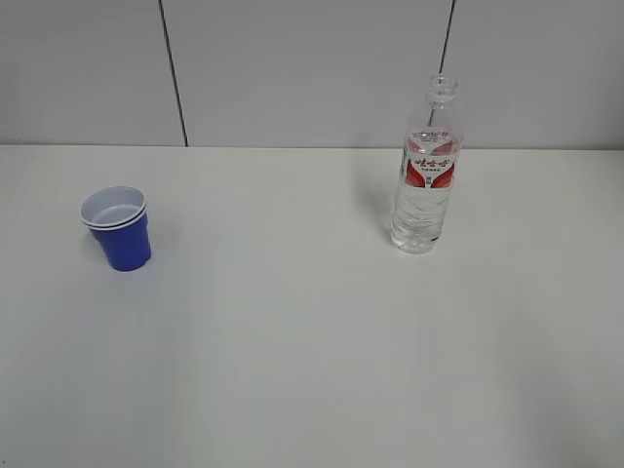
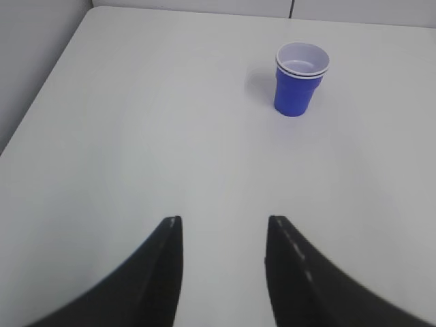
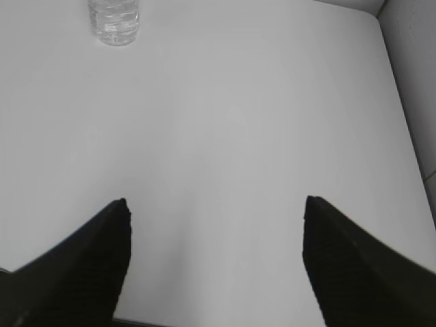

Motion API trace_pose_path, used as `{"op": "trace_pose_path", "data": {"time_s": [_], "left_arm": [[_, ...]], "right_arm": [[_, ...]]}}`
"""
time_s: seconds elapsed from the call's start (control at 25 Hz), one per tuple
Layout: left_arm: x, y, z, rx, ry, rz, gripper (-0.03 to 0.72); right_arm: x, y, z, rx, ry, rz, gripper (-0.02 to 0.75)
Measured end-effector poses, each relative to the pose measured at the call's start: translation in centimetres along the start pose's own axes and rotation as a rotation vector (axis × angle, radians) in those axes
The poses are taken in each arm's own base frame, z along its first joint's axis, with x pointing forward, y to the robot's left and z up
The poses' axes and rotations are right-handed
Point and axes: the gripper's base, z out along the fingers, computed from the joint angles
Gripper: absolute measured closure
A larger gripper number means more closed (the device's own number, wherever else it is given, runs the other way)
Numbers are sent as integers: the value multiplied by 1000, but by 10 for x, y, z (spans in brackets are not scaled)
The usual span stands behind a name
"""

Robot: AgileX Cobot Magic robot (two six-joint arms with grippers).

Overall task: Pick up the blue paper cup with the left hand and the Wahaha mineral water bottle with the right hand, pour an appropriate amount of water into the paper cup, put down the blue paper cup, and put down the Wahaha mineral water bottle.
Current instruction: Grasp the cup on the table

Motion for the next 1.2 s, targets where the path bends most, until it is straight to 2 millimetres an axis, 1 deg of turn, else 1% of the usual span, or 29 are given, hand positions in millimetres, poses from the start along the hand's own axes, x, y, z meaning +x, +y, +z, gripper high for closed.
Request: {"op": "trace_pose_path", "data": {"time_s": [1.2], "left_arm": [[0, 0, 0, 0, 0, 0, 378]], "right_arm": [[0, 0, 0, 0, 0, 0, 150]]}}
